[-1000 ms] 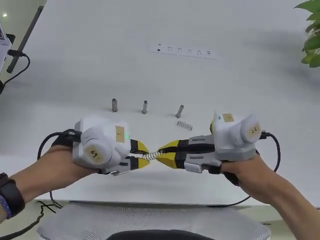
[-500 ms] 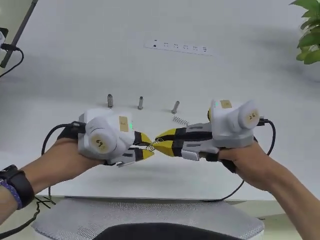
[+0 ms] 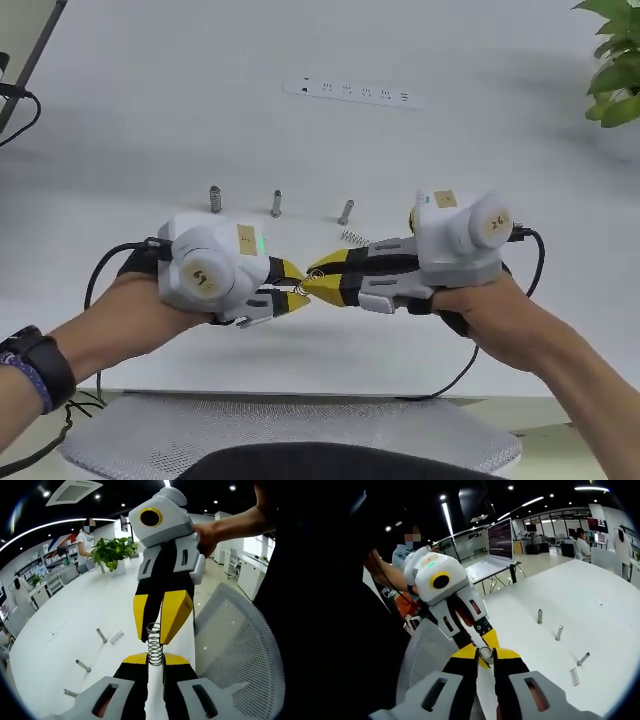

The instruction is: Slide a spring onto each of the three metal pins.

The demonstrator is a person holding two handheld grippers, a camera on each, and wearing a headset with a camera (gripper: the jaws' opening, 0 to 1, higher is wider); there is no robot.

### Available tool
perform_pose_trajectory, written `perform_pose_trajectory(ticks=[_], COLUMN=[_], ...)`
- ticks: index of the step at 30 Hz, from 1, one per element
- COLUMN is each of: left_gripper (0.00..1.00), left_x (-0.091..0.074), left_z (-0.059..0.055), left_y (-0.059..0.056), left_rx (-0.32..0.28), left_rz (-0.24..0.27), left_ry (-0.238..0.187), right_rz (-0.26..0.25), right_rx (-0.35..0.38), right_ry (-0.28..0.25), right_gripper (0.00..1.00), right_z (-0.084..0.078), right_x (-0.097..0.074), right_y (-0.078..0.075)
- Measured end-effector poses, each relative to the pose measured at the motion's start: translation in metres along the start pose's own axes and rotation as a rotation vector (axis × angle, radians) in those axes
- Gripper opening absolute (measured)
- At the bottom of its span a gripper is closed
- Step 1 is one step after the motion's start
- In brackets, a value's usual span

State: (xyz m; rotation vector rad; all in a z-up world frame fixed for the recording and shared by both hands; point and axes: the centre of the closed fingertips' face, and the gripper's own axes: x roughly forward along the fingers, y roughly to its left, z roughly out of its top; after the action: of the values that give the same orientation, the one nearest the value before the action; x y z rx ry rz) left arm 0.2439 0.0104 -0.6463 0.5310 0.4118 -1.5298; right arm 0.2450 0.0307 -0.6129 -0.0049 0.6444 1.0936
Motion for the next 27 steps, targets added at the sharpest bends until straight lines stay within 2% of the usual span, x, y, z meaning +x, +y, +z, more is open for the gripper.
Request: perform_pose_trajectory(ticks=[5,12,15,27], left_gripper=[0.02,0.02,0.02,0.02], left_x=[0.000,0.002,0.002,0.003], left_z=[0.001,0.001,0.001,0.003], left_y=[-0.001,-0.003,-0.003,-0.006], left_rx=[-0.001,0.008,0.012,0.025], left_rz=[-0.003,-0.011,-0.012,-0.026], left_ry=[-0.004,-0.001,0.000,0.004], right_rz=[0.003,0.002,-0.003,0.001], right_rx=[-0.018,-0.059,-0.109,-0.213], right_ry=[0.022,0.052,0.108,0.212], right_gripper=[0.10,0.16,0.18,0.21], right_z=[-0.001,0.001,-0.004,-0.012], right_x=[-0.003,-0.008,-0.011,-0.015], right_y=[0.000,-0.002,-0.003,0.000])
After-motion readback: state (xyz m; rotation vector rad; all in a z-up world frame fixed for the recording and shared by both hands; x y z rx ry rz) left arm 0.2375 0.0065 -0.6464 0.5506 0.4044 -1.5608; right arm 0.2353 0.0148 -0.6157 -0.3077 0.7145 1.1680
